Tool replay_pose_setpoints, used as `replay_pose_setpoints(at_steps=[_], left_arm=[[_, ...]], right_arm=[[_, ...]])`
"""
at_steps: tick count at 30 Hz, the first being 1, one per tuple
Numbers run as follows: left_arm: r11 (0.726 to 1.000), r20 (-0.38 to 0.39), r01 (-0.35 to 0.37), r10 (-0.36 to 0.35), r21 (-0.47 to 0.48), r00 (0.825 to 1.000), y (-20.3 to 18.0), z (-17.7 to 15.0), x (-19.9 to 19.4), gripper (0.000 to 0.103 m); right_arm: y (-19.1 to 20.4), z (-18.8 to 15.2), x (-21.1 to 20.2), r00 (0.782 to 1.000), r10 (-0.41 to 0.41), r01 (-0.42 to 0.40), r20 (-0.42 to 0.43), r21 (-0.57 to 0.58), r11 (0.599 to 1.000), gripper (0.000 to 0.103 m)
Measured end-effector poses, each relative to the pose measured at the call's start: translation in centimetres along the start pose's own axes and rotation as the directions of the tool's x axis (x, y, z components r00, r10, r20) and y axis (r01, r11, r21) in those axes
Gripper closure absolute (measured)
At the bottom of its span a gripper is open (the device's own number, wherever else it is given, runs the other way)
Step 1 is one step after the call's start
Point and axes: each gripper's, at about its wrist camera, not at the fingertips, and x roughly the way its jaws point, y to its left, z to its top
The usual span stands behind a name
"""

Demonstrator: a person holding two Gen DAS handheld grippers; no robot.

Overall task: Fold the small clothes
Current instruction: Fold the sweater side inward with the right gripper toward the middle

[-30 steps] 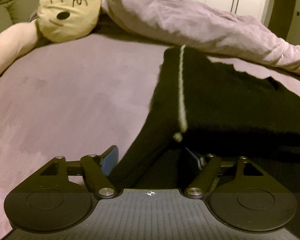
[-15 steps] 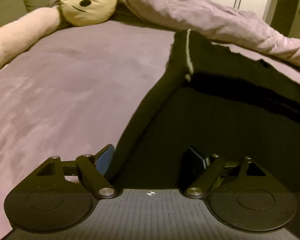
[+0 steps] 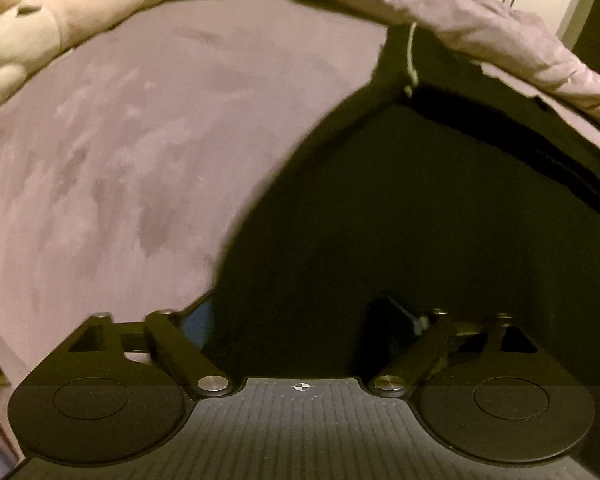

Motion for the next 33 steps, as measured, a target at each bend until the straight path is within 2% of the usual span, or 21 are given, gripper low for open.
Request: replay_pose_setpoints(at_steps=[2,8,16,20,22,25,28,29,31,33], left_arm=[[1.000,-0.019,0.005,-0.005,0.004,1.000,-0.2,-0.7,0.0,0.007],[0.993,-0.027,-0.049,0.052,0.107,0.998,-1.7,-1.8,0.3,0.003],[0.998,-0.041,-0.037,0.039,0.041,0.998,-1.1,-1.6,0.1,0.003],[1.000,-0.049,-0.019,0.019,-0.001,0.999,0.0,-1.0,-0.6,0.007],[1.000,-0.038,-0.013,0.012,-0.020,0.999,0.8,-0.5,-1.3,0.011],[1.000,-0.014,-0.008,0.008,-0.027,1.000,1.9,0.1,-2.0,0.012],[0.999,-0.020,-0.031,0.030,-0.020,0.999,2.8,0.4,-1.9,0.013],[0.999,-0.032,-0.035,0.034,-0.022,0.999,3.1,0.4,-1.7,0.016],[0.999,-0.058,-0.027,0.025,-0.030,0.998,3.7,0.4,-1.3,0.021],[1.000,-0.085,-0.004,0.002,-0.030,0.996,3.8,0.3,-1.0,0.023]], right_arm=[[1.0,-0.3,0.0,1.000,-0.014,0.014,0.001,-0.036,0.999,0.024],[0.6,-0.7,0.1,1.000,0.006,-0.006,0.014,-0.032,0.999,0.021],[0.3,-0.8,-0.1,1.000,0.022,-0.021,0.013,-0.058,0.998,0.020],[-0.4,-0.3,-1.3,0.999,0.050,-0.050,0.004,-0.034,0.998,0.020],[-1.5,-0.3,-2.5,0.999,0.049,-0.048,0.022,-0.019,0.999,0.020],[-4.2,-0.5,-4.4,0.997,0.041,-0.042,0.065,0.007,0.999,0.020],[-7.5,-1.1,-5.1,0.991,0.120,-0.125,0.057,0.088,0.988,0.031],[-8.4,-1.3,-5.0,0.990,0.134,-0.138,0.045,0.112,0.984,0.040],[-10.1,-1.8,-4.7,0.989,0.150,-0.151,0.017,0.162,0.975,0.050],[-11.3,-2.2,-4.4,0.988,0.152,-0.149,0.005,0.202,0.968,0.050]])
